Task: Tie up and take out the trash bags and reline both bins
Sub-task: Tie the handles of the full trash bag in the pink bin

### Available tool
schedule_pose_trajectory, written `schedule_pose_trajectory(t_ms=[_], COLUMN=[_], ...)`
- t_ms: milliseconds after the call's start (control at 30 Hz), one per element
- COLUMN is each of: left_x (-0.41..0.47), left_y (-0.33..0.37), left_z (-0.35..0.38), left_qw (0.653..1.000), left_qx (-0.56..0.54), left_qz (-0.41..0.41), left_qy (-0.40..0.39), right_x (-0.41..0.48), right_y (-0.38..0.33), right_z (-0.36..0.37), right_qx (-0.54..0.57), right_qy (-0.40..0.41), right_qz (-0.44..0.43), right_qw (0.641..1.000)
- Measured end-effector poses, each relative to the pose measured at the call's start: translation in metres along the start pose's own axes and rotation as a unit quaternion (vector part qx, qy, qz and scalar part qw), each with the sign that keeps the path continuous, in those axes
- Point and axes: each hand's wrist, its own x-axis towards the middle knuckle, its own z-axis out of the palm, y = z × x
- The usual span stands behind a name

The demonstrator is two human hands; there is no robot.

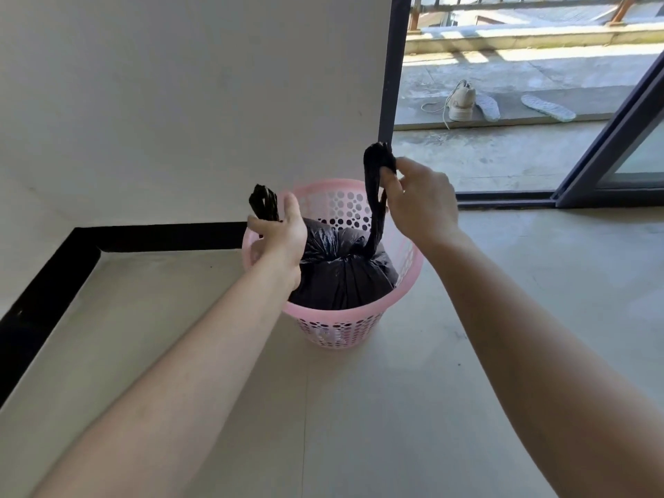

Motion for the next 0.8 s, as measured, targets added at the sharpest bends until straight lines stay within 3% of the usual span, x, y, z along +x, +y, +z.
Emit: schedule_pose_trajectory(t_ms=[100,167,333,433,533,667,800], left_x=[-0.012,-0.009,0.007,0.012,0.023,0.019,0.012], left_y=[-0.011,-0.022,-0.028,-0.026,-0.027,-0.015,-0.015], left_z=[0.008,0.011,0.01,0.007,0.005,0.002,0.004], left_qw=[0.996,0.995,0.998,0.996,0.989,0.978,0.989], left_qx=[-0.055,-0.032,-0.031,-0.056,-0.125,-0.182,-0.093], left_qz=[-0.073,-0.093,-0.047,-0.019,0.002,0.067,0.108], left_qy=[-0.004,-0.007,-0.034,-0.063,-0.077,-0.073,-0.051], right_x=[-0.001,-0.002,-0.006,-0.01,-0.015,-0.022,-0.017], right_y=[0.006,0.008,0.004,0.003,0.01,0.012,0.007], right_z=[0.004,0.004,0.004,0.01,0.019,0.027,0.034], right_qx=[0.027,0.074,0.164,0.098,-0.018,-0.051,0.001], right_qy=[-0.036,-0.076,-0.256,-0.326,-0.322,-0.312,-0.277], right_qz=[0.052,0.097,0.213,0.202,0.178,0.177,0.195], right_qw=[0.998,0.99,0.929,0.918,0.93,0.932,0.941])
